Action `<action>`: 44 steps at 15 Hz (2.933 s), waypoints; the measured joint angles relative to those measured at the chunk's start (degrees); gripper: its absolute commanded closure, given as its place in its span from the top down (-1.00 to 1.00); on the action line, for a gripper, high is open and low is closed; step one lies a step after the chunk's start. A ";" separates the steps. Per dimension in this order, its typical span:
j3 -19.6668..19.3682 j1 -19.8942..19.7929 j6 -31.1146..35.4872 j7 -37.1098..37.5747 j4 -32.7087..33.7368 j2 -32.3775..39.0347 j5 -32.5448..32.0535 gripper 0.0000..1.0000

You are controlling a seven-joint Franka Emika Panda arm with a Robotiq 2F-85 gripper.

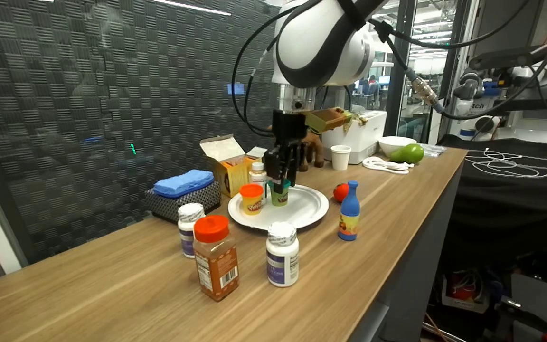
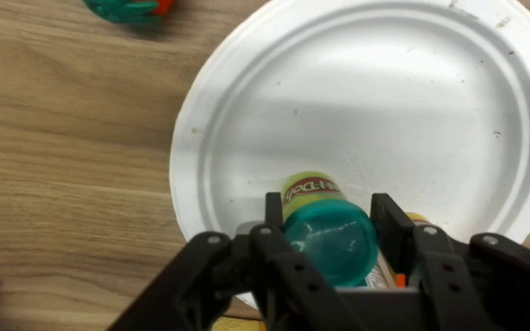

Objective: Place the containers and strawberry plush toy on the white plate

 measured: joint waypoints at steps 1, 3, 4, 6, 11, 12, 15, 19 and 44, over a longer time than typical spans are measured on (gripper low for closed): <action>-0.08 0.00 0.00 0.02 0.06 0.01 -1.19 -0.47; -0.16 0.00 0.07 0.03 0.10 0.02 -2.59 -0.47; -0.17 0.00 0.12 0.03 0.12 0.03 -3.06 -0.47; -0.17 0.01 0.22 0.02 0.16 0.06 -3.35 -0.47; -0.17 -0.01 0.70 0.02 0.47 0.38 -3.36 -0.47; -0.17 -0.02 0.97 0.02 0.56 0.50 -3.36 -0.33; -0.20 -0.02 1.25 0.02 0.81 0.71 -3.36 0.53; -0.25 0.08 1.28 0.94 0.93 0.44 -3.81 1.00; 2.67 14.08 -8.73 36.24 10.17 2.63 -13.48 1.00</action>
